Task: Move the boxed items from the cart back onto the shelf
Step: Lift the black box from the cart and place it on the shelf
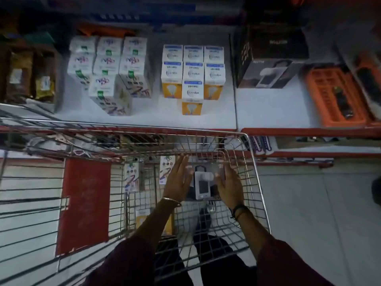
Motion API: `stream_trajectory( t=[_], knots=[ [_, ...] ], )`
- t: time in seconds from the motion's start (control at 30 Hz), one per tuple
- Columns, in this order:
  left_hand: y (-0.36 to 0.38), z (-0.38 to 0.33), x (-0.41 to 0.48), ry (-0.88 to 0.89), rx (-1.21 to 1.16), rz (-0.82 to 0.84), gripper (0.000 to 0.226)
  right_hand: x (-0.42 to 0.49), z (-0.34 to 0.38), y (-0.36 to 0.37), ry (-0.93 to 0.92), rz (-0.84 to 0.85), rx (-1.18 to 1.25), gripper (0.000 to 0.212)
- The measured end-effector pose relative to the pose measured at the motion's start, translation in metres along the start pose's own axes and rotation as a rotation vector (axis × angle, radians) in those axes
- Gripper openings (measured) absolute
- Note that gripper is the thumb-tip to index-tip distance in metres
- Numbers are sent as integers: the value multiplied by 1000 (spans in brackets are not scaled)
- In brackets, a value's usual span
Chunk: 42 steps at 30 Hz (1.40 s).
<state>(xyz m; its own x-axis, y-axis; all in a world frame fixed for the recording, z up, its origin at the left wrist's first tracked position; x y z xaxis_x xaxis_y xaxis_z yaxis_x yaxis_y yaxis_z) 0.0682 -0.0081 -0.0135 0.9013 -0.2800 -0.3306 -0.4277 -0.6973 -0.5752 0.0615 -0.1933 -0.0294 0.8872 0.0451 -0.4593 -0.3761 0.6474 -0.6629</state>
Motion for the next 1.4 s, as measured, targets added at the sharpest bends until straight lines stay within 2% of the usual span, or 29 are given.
stream_trajectory(
  t=[0.1,0.23,0.33,0.43,0.63,0.77,0.93,1.07,1.13,1.27,1.4],
  knots=[
    [18,33,5,-182,-208,5,74,17,-24,17,152,102,167,64],
    [44,68,6,-401,-423,24,61,37,-58,44,280,193,338,73],
    [52,80,7,-529,-462,46,43,40,-54,44,296,198,351,53],
    [48,79,8,-548,-454,26,30,40,-50,39,287,172,313,38],
    [11,51,-10,-427,-426,-59,28,17,-15,10,158,77,298,38],
    [-27,21,-38,-341,-468,-112,46,-8,18,-23,24,22,319,43],
    [-71,-43,-57,-175,-431,-195,19,-41,54,-82,-94,-74,356,53],
    [-95,-102,-63,-35,-406,-257,46,-64,73,-141,-213,-183,401,55],
    [-103,-129,-60,20,-395,-289,38,-73,78,-170,-256,-234,428,54],
    [-109,-179,-35,135,-369,-262,31,-75,78,-228,-351,-323,490,53],
    [-99,-217,5,188,-397,-181,33,-57,68,-270,-341,-400,659,36]
  ],
)
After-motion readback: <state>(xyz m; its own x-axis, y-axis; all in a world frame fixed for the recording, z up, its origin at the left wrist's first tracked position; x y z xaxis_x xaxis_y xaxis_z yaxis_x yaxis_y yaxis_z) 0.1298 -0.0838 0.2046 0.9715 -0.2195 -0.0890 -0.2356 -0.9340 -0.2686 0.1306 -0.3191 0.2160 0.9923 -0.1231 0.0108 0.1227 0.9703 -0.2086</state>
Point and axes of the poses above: each hand's wrist, its own x-axis towards the middle knuckle, its own y-axis out of the palm, z = x × y, the point moved 7 cm from there along x, towards the middle knuckle, and after that the axes turned 13 degrees about z, right-handed, at the moved point
